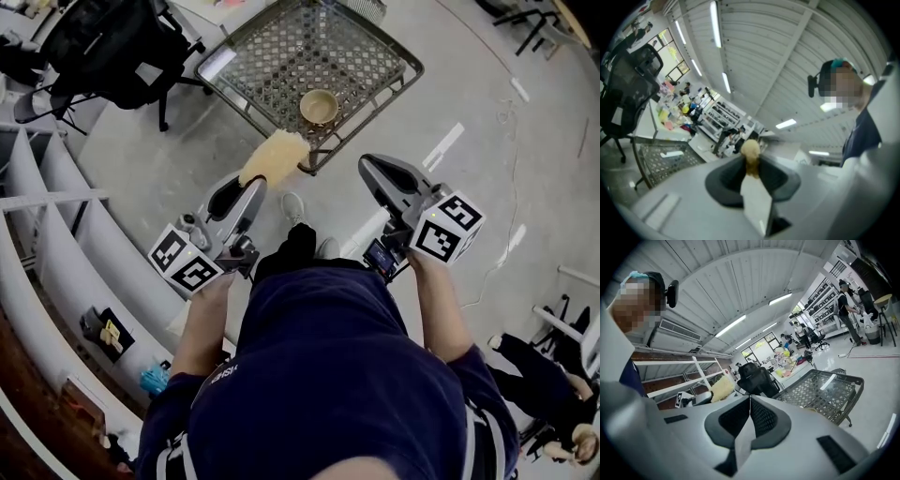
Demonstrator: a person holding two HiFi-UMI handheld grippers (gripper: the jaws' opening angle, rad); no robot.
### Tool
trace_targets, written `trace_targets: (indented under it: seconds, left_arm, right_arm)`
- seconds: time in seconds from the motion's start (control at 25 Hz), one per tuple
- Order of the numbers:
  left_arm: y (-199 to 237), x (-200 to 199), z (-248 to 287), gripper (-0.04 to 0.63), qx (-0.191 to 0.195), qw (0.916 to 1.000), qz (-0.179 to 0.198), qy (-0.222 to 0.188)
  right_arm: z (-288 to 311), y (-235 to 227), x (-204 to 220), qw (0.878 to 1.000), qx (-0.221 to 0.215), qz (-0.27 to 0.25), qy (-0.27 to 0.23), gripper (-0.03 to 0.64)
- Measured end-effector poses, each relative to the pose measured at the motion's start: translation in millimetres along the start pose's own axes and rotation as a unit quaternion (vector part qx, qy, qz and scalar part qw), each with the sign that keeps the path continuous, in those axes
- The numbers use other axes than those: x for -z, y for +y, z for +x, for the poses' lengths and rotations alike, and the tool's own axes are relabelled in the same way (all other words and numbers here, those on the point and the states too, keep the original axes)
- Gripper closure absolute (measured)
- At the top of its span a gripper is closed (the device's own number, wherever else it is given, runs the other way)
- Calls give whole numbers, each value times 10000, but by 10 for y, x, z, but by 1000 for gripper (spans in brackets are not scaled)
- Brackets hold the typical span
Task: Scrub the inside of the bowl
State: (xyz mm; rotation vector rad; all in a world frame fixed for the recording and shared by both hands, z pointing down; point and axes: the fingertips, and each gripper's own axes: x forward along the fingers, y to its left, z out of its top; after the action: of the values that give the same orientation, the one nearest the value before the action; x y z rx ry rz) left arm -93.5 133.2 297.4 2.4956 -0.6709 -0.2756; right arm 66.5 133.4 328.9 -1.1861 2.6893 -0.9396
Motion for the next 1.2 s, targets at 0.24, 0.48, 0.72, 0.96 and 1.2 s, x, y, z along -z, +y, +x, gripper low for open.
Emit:
trace_targets:
  seconds: [0.24, 0.48, 0.72, 0.96, 1.2]
  left_arm:
    - [480, -221, 157, 518, 47, 9999, -90, 59]
    - [907, -406, 282, 518, 127, 9996, -187, 187]
    - [1260, -566, 435, 518, 218, 9990, -171, 352]
    - [1537, -620, 501, 518, 183, 9985, -211, 461]
    - [1809, -437, 553, 518, 13, 9966, -379, 726]
  right_arm:
    - [423, -199, -158, 9998, 147, 43, 92, 609]
    - [776, -359, -314, 9993, 334, 100, 128, 609]
    - [1032, -564, -448, 9980, 618, 117, 103, 609]
    - [1227, -756, -519, 9968, 767, 214, 111, 609]
    - [1379, -1061, -488, 9947, 976, 76, 320, 609]
